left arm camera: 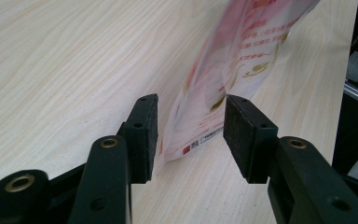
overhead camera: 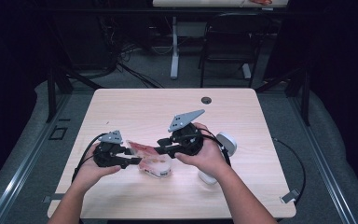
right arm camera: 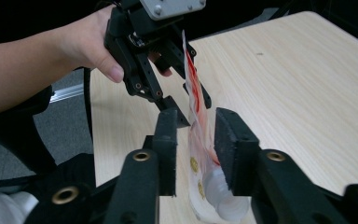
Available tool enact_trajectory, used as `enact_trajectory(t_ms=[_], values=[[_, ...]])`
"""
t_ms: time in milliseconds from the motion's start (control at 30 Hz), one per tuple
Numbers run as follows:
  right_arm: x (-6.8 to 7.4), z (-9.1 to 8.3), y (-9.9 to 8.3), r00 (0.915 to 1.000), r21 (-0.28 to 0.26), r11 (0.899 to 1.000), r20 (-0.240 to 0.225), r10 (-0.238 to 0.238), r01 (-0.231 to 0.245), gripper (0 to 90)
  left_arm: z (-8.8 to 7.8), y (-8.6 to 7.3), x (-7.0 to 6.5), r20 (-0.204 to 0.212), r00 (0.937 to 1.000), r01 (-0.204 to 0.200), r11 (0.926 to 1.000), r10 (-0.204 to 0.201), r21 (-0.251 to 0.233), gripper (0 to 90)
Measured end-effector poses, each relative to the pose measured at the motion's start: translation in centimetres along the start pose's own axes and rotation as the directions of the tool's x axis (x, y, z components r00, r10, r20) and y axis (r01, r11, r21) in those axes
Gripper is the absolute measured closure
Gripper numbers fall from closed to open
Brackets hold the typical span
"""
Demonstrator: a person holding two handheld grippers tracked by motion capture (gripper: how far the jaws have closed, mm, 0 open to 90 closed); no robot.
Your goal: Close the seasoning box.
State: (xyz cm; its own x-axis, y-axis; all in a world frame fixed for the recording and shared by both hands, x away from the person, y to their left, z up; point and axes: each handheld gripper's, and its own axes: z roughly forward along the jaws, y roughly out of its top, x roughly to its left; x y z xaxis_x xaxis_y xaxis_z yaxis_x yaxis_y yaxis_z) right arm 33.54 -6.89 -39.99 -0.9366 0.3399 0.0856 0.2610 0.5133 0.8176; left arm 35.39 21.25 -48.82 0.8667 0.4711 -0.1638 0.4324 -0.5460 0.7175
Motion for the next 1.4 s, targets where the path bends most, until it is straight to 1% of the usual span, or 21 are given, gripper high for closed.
enact_trajectory(t_ms=[67,200,267,300,333,400,567,667,733,767,833,900,967,1067,1133,1167,1233,1267,1300,1333,1400], values=[[0.0,-0.1,0.1,1.0000,-0.011,1.000,-0.002,0.001,-0.001,65.1,-0.1,0.0,0.1,-0.007,1.0000,0.002,1.0000,-0.002,-0.003,53.4],[0.0,-0.3,0.1,0.9997,-0.034,0.999,0.022,0.008,-0.007,57.8,-0.2,-0.1,0.2,-0.015,0.9998,0.009,0.9999,-0.009,-0.008,51.9],[0.0,-0.5,0.1,0.9989,-0.048,0.999,0.043,0.020,-0.018,52.5,-0.3,-0.1,0.3,-0.021,0.9997,0.015,0.9998,-0.015,-0.015,51.4],[0.1,-0.6,0.0,0.9978,-0.065,0.997,0.054,0.038,-0.035,50.9,-0.3,-0.2,0.3,-0.022,0.9996,0.018,0.9997,-0.018,-0.016,51.2],[0.1,-0.8,0.0,0.9971,-0.072,0.996,0.058,0.049,-0.045,50.8,-0.4,-0.2,0.3,-0.024,0.9995,0.018,0.9997,-0.018,-0.018,50.9],[0.2,-1.0,-0.2,0.9968,-0.079,0.996,0.063,0.050,-0.045,50.0,-0.5,-0.2,0.4,-0.028,0.9994,0.020,0.9995,-0.021,-0.022,50.8],[0.1,-1.7,-0.8,0.9947,-0.094,0.995,0.096,0.038,-0.029,47.9,-0.8,-0.3,0.6,-0.033,0.9990,0.030,0.9991,-0.031,-0.029,50.8],[-0.1,-2.6,-1.4,0.9908,-0.115,0.993,0.126,0.050,-0.035,47.0,-1.0,-0.4,0.8,-0.037,0.9987,0.035,0.9989,-0.036,-0.031,50.7],[-0.5,-3.4,-2.0,0.9848,-0.126,0.991,0.157,0.074,-0.054,51.7,-1.2,-0.5,1.0,-0.041,0.9983,0.039,0.9986,-0.041,-0.034,50.7],[-0.9,-3.9,-2.3,0.9807,-0.127,0.990,0.175,0.087,-0.065,52.5,-1.2,-0.5,1.0,-0.045,0.9980,0.043,0.9984,-0.045,-0.036,50.7],[-1.7,-4.8,-3.1,0.9685,-0.138,0.986,0.217,0.121,-0.093,56.1,-1.4,-0.6,1.0,-0.053,0.9973,0.048,0.9977,-0.051,-0.047,50.7],[-2.5,-5.7,-3.9,0.9578,-0.162,0.979,0.239,0.160,-0.123,56.6,-1.6,-0.6,1.1,-0.050,0.9974,0.050,0.9977,-0.053,-0.045,50.7],[-3.1,-6.6,-4.5,0.9469,-0.174,0.975,0.265,0.182,-0.139,58.5,-1.7,-0.6,1.2,-0.053,0.9969,0.054,0.9972,-0.057,-0.052,50.7],[-3.5,-7.6,-5.1,0.9253,-0.212,0.966,0.316,0.210,-0.147,65.3,-1.9,-0.7,1.3,-0.055,0.9967,0.057,0.9967,-0.060,-0.058,50.7],[-3.8,-8.4,-5.5,0.9164,-0.232,0.960,0.330,0.227,-0.154,72.3,-2.0,-0.7,1.3,-0.060,0.9962,0.060,0.9966,-0.063,-0.057,50.6],[-3.9,-8.8,-5.6,0.9077,-0.235,0.960,0.350,0.232,-0.155,75.0,-2.0,-0.7,1.4,-0.060,0.9961,0.061,0.9965,-0.064,-0.057,50.6],[-4.1,-9.3,-5.9,0.8949,-0.238,0.957,0.373,0.246,-0.164,80.5,-2.2,-0.8,1.4,-0.063,0.9957,0.063,0.9960,-0.067,-0.063,50.6],[-4.3,-9.7,-6.1,0.8853,-0.239,0.956,0.388,0.256,-0.172,83.8,-2.2,-0.8,1.5,-0.064,0.9956,0.065,0.9958,-0.069,-0.064,50.6],[-4.5,-9.9,-6.3,0.8792,-0.238,0.954,0.395,0.267,-0.183,87.1,-2.3,-0.8,1.5,-0.064,0.9953,0.068,0.9955,-0.072,-0.067,50.5],[-4.7,-10.1,-6.5,0.8739,-0.238,0.952,0.401,0.275,-0.190,89.1,-2.4,-0.9,1.5,-0.064,0.9952,0.070,0.9953,-0.074,-0.067,50.5],[-4.9,-10.5,-6.9,0.8582,-0.241,0.949,0.422,0.292,-0.204,90.0,-2.5,-0.9,1.6,-0.067,0.9945,0.075,0.9945,-0.080,-0.073,50.4]])
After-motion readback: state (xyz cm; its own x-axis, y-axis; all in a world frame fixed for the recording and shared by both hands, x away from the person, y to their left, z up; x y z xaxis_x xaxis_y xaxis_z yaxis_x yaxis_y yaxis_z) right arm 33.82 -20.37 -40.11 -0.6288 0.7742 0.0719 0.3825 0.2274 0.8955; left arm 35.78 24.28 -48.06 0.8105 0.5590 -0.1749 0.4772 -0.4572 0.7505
